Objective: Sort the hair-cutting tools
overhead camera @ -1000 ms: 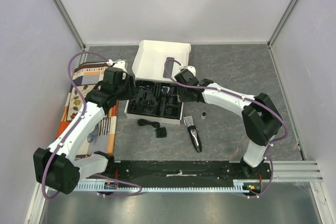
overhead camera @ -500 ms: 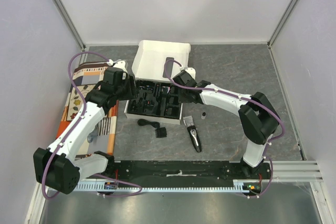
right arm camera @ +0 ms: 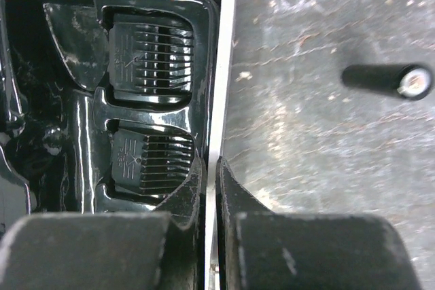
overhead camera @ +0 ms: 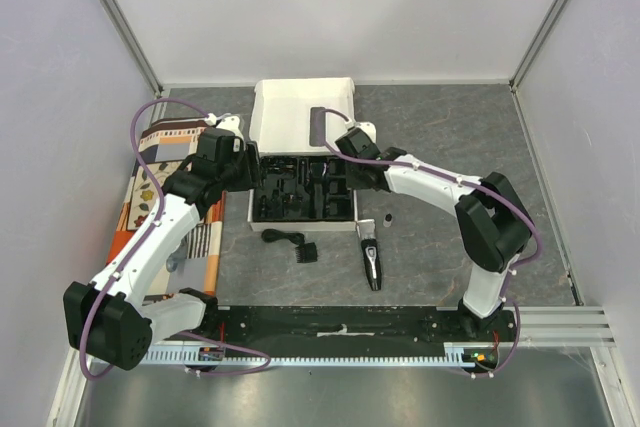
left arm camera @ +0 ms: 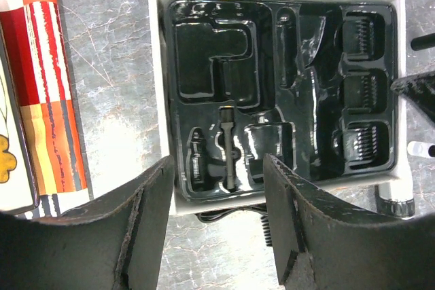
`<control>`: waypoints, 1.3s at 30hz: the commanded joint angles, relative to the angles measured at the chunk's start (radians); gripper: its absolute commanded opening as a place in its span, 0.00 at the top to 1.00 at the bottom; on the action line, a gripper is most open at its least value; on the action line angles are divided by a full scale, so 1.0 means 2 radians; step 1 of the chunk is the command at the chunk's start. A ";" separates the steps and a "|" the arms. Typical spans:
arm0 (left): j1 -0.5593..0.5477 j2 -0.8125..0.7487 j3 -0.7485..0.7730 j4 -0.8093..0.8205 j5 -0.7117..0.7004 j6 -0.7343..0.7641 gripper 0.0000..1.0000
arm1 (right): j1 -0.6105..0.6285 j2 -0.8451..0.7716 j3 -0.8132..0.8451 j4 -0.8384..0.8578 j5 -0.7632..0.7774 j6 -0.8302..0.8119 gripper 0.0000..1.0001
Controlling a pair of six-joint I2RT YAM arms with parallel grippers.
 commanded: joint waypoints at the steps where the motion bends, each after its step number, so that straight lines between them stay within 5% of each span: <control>1: 0.002 -0.005 0.011 0.011 0.009 -0.012 0.38 | -0.037 0.006 0.030 -0.018 0.004 -0.083 1.00; 17: 0.002 -0.003 0.011 0.015 0.020 -0.012 0.38 | -0.097 0.068 0.118 -0.033 -0.035 -0.190 1.00; 27: 0.002 -0.007 0.010 0.016 0.023 -0.013 0.38 | -0.082 -0.006 0.082 -0.043 -0.030 -0.165 0.52; 34: 0.002 -0.010 0.011 0.016 0.039 -0.015 0.37 | -0.025 -0.108 0.002 -0.091 0.024 -0.092 0.40; 39: 0.002 -0.018 0.010 0.017 0.042 -0.017 0.24 | 0.029 -0.173 -0.073 -0.110 0.075 0.002 0.39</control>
